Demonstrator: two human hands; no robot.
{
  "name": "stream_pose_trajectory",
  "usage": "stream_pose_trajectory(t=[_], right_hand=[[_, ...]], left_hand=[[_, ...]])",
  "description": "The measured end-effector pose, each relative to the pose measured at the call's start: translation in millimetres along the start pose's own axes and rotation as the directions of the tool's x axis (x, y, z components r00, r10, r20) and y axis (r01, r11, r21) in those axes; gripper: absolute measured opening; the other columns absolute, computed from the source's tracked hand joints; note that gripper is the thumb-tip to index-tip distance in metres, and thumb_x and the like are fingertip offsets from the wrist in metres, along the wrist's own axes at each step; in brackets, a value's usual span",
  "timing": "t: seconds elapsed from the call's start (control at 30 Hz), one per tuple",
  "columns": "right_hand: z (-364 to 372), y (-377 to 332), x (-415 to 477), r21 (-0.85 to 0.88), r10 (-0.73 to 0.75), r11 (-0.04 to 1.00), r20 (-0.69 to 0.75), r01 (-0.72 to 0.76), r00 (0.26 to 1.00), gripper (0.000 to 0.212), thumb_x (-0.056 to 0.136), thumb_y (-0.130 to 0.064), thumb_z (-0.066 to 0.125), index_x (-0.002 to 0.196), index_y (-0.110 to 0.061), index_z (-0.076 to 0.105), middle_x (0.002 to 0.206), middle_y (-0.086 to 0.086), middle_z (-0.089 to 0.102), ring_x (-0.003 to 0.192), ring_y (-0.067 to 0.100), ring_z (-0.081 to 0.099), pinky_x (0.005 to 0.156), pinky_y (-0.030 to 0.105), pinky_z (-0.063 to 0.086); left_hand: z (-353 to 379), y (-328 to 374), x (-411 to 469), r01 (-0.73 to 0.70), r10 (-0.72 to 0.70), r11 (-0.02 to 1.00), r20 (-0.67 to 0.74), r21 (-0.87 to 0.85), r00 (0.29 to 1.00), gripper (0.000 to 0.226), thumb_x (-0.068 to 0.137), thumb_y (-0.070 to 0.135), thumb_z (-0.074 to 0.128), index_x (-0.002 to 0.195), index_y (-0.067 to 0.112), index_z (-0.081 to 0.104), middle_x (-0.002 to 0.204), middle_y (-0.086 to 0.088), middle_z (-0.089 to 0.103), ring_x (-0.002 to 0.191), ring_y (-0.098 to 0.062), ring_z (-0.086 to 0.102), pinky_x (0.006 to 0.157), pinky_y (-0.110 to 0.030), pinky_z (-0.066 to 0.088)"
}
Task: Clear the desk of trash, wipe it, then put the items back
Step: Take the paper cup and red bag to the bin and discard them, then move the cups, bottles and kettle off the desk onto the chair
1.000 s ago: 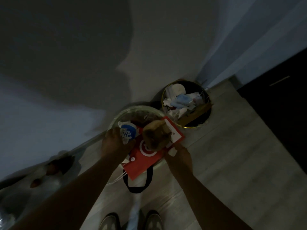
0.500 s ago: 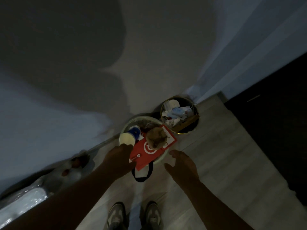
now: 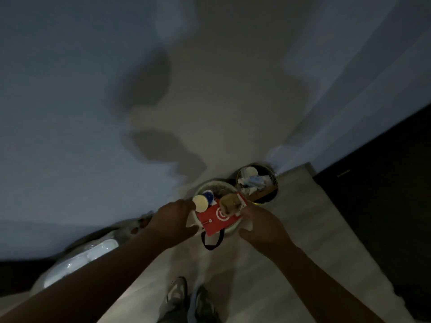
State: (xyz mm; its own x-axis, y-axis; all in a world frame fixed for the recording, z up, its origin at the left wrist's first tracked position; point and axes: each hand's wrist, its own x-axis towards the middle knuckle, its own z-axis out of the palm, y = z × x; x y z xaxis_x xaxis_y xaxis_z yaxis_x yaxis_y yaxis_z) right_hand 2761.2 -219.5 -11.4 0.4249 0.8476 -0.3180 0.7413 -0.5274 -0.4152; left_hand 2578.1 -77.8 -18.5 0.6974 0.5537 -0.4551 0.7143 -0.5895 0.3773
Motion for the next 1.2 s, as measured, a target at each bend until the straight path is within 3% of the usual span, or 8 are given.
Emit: stream_pose_trajectory(t=[0.1,0.2,0.3,0.37,0.77,0.9,1.07,1.2], right_hand=[[-27,-22,-7,-0.006,-0.045,0.999,0.137,0.046,0.990,0.033,0.079,-0.034,0.058,0.105,-0.014,0.061,0.105,0.003,0.065,0.098,0.023,0.060,0.084,0.040,0.052],[-45,-47,0,-0.028,-0.159,0.985,0.202,0.168,0.966,0.052,0.069,-0.053,0.040,0.096,-0.014,0.061,0.098,0.003,0.064,0.095,0.025,0.062,0.081,0.035,0.050],[-72,-94,-7,-0.069,-0.299,0.945,0.211,0.319,0.931,0.042,0.084,-0.039,0.060,0.122,-0.021,0.055,0.120,-0.001,0.057,0.110,0.018,0.054,0.088,0.026,0.042],[-83,-126,-8,-0.070,-0.393,0.906,0.222,0.417,0.892,0.050,0.087,-0.035,0.063,0.133,-0.022,0.048,0.130,-0.001,0.052,0.117,0.016,0.050,0.092,0.025,0.038],[-34,-318,-66,-0.072,-0.794,0.507,0.350,0.859,0.498,0.049,0.085,-0.035,0.064,0.131,-0.023,0.051,0.129,-0.002,0.056,0.114,0.015,0.053,0.094,0.026,0.043],[-2,-374,-105,-0.038,-0.840,0.380,0.404,0.924,0.362,0.049,0.085,-0.034,0.063,0.132,-0.024,0.051,0.129,-0.003,0.055,0.114,0.014,0.053,0.092,0.024,0.042],[44,-432,-168,-0.003,-0.856,0.247,0.468,0.969,0.220,0.049,0.087,-0.034,0.063,0.133,-0.022,0.050,0.130,-0.002,0.054,0.115,0.014,0.052,0.092,0.023,0.042],[85,-480,-234,-0.011,-0.858,0.148,0.496,0.989,0.134,0.047,0.085,-0.034,0.064,0.129,-0.020,0.053,0.124,0.002,0.058,0.112,0.018,0.054,0.093,0.033,0.046]], left_hand=[[-23,7,-36,0.063,-0.064,0.998,-0.062,-0.010,0.996,0.055,0.087,0.044,0.062,0.136,0.023,0.045,0.131,0.000,0.053,0.115,-0.016,0.053,0.093,-0.025,0.042],[-44,10,-73,0.150,-0.157,0.987,-0.157,-0.056,0.975,0.055,0.086,0.046,0.063,0.134,0.025,0.047,0.132,0.003,0.053,0.115,-0.014,0.053,0.094,-0.024,0.042],[-60,5,-112,0.228,-0.250,0.967,-0.236,-0.117,0.939,0.055,0.086,0.046,0.063,0.135,0.025,0.046,0.133,0.004,0.052,0.117,-0.013,0.052,0.095,-0.023,0.041],[-70,-3,-142,0.284,-0.316,0.948,-0.296,-0.146,0.901,0.055,0.087,0.046,0.063,0.135,0.025,0.046,0.134,0.004,0.052,0.117,-0.013,0.052,0.095,-0.023,0.040],[-69,-68,-334,0.596,-0.719,0.693,-0.445,-0.406,0.533,0.049,0.082,0.045,0.067,0.125,0.024,0.056,0.119,0.004,0.060,0.105,-0.016,0.060,0.085,-0.025,0.046],[-53,-85,-397,0.646,-0.797,0.597,-0.445,-0.477,0.408,0.039,0.083,0.045,0.065,0.115,0.023,0.059,0.111,0.004,0.062,0.099,-0.015,0.060,0.081,-0.027,0.048],[-17,-106,-480,0.672,-0.855,0.500,-0.434,-0.546,0.283,0.050,0.085,0.047,0.064,0.128,0.024,0.054,0.125,0.007,0.059,0.110,-0.011,0.057,0.085,-0.020,0.043],[10,-124,-556,0.674,-0.882,0.439,-0.428,-0.594,0.197,0.049,0.085,0.047,0.062,0.129,0.025,0.053,0.126,0.008,0.058,0.113,-0.010,0.056,0.087,-0.021,0.041]])
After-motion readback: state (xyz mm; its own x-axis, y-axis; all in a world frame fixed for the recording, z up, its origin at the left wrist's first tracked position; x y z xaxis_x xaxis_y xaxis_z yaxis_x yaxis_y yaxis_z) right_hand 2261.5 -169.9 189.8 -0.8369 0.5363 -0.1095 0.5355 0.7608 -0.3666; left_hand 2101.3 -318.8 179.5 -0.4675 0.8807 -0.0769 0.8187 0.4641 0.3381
